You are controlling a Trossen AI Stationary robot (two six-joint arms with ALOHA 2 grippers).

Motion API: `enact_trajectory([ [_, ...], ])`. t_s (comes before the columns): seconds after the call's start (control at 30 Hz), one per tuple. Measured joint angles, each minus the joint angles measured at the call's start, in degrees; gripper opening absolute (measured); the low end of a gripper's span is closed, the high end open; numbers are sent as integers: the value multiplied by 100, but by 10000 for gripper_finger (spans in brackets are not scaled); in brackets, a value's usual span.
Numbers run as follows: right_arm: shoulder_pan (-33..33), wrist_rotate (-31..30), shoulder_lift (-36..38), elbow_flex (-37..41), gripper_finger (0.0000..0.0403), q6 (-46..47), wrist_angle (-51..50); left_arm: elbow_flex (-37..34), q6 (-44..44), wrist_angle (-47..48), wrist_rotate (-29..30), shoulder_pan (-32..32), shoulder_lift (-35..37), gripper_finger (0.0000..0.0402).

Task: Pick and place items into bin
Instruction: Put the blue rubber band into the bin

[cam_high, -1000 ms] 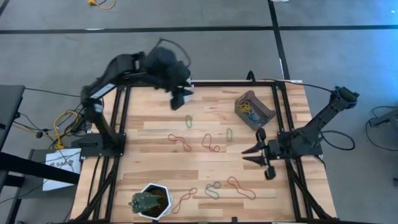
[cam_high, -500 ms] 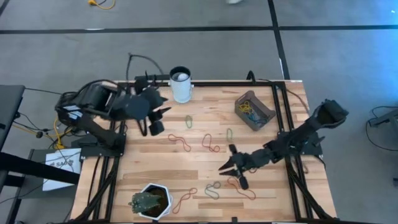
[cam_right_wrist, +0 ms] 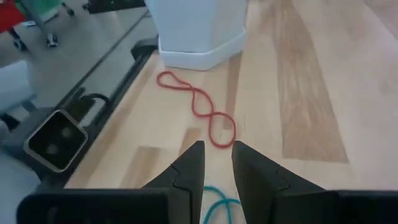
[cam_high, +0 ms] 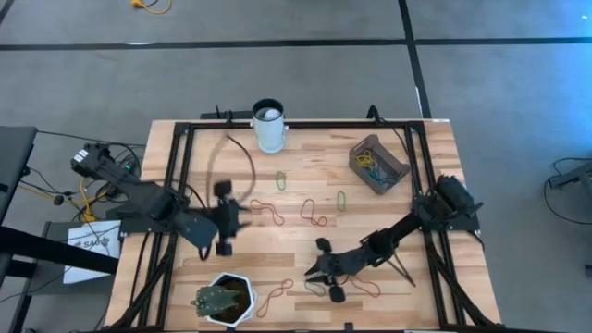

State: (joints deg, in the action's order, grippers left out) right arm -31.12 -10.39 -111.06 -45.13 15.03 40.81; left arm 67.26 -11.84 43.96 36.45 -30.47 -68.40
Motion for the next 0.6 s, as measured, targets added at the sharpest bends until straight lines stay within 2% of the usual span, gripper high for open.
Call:
enact_trajectory([
  [0.1,-20,-13,-195,-216,77,19,-205,-874,467,-1458,-376,-68,158,135],
  [0.23,-37,-20,-313,-362,77,390,-773,-1492,785,-2584,-467,-78,236,135],
  [0.33,-37,-27,-357,-376,77,793,-1226,-1631,995,-2990,-481,-79,236,135],
  [0.47,-38,-68,-348,-391,77,841,-1411,-1637,1135,-3177,-777,-79,236,135],
  [0.6,-28,-145,-338,-402,77,847,-1573,-1637,1033,-3193,-798,-135,236,135],
])
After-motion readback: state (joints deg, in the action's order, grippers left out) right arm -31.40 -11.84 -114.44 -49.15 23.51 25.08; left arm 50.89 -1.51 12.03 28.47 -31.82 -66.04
